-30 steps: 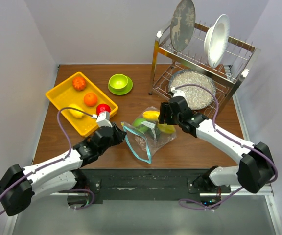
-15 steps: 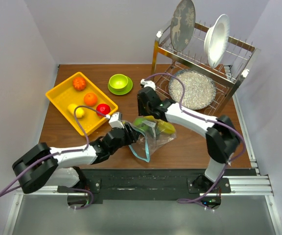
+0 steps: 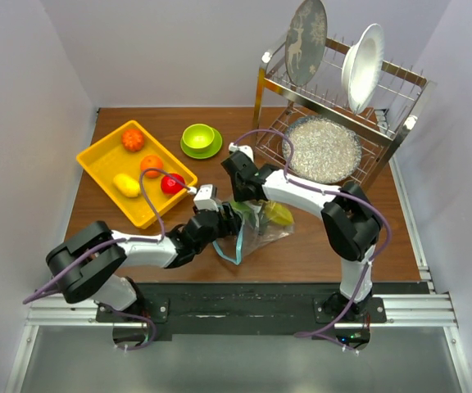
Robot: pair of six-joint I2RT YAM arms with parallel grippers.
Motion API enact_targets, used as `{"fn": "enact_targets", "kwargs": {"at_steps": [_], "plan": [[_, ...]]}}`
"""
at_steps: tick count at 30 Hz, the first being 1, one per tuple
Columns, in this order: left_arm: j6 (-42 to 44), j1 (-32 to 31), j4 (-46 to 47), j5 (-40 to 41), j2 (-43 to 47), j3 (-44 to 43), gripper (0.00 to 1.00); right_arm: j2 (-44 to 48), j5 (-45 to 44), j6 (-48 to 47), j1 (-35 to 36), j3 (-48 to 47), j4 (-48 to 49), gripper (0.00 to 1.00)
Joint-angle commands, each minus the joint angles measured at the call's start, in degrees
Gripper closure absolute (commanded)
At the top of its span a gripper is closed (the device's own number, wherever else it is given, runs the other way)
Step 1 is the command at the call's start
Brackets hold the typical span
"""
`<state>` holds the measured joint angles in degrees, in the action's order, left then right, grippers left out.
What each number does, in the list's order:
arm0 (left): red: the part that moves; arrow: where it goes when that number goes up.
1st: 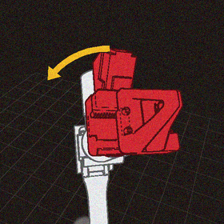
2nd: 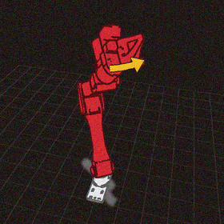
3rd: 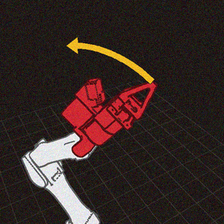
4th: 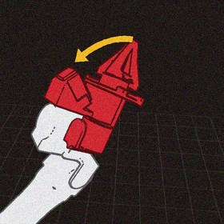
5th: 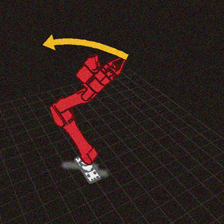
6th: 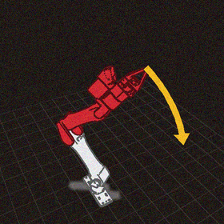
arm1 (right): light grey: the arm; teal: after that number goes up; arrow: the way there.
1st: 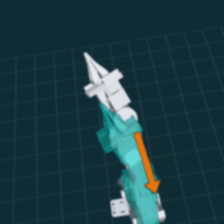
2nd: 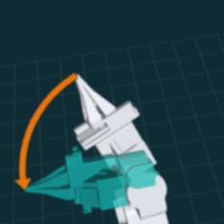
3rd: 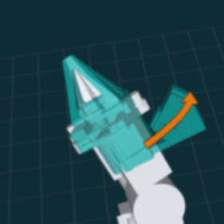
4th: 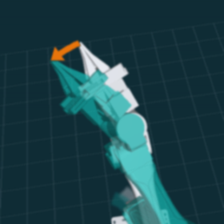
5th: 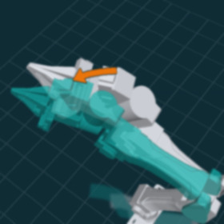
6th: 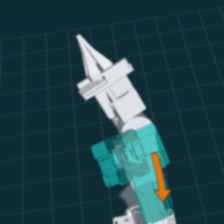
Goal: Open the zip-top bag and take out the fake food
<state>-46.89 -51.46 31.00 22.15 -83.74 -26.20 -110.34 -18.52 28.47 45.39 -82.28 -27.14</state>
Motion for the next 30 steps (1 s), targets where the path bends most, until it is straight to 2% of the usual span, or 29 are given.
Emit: {"fn": "enact_targets", "kwargs": {"at_steps": [1, 3, 4, 7, 12, 17, 20, 21, 23, 24, 27, 30], "plan": [[2.3, -0.2, 1.4, 1.9, -3.2, -4.3, 0.22, 4.7, 1.4, 0.4, 0.7, 3.1, -0.4, 0.77], [1.8, -0.5, -0.7, 3.2, -3.8, -5.5, 0.17, 5.2, 2.3, 0.4, 0.8, 3.7, 0.1, 0.77], [1.5, -0.7, -1.5, 3.9, -4.0, -5.7, 0.12, 5.1, 3.0, 0.4, 0.8, 4.0, 0.1, 0.78], [1.0, -0.8, -2.5, 5.0, -4.1, -6.1, 0.07, 5.2, 5.1, 0.2, 1.1, 4.5, -0.3, 0.83], [1.7, -1.0, -3.4, 4.8, -5.1, -7.5, 0.02, 7.1, 7.3, 0.8, 1.5, 7.8, 1.3, 0.84], [1.1, -1.9, -5.6, 4.7, -7.6, -9.5, 0.02, 8.1, 8.6, 1.1, 1.6, 9.4, 2.2, 0.85], [0.1, -2.3, -6.3, 4.7, -7.7, -9.5, 0.12, 8.7, 7.0, 1.3, 1.5, 10.0, 2.1, 0.85], [0.0, -2.5, -7.0, 4.7, -7.4, -9.4, 0.21, 8.9, 6.7, 1.3, 1.5, 10.4, 2.0, 0.85], [-0.1, -2.9, -7.5, 4.5, -5.7, -8.8, 0.3, 8.9, 4.0, 1.1, 1.3, 10.5, 1.9, 0.84], [0.0, -3.0, -7.9, 3.9, -5.0, -8.4, 0.39, 8.9, 3.5, 1.0, 1.1, 10.6, 2.0, 0.84], [0.2, -3.0, -9.5, 2.9, -1.6, -7.1, 0.52, 9.3, 2.5, 1.1, -0.3, 11.3, 3.7, 0.84], [0.1, -3.0, -12.3, 2.1, 2.5, -6.2, 0.58, 9.6, 3.9, 1.4, -2.1, 13.3, 6.7, 0.84]]}}
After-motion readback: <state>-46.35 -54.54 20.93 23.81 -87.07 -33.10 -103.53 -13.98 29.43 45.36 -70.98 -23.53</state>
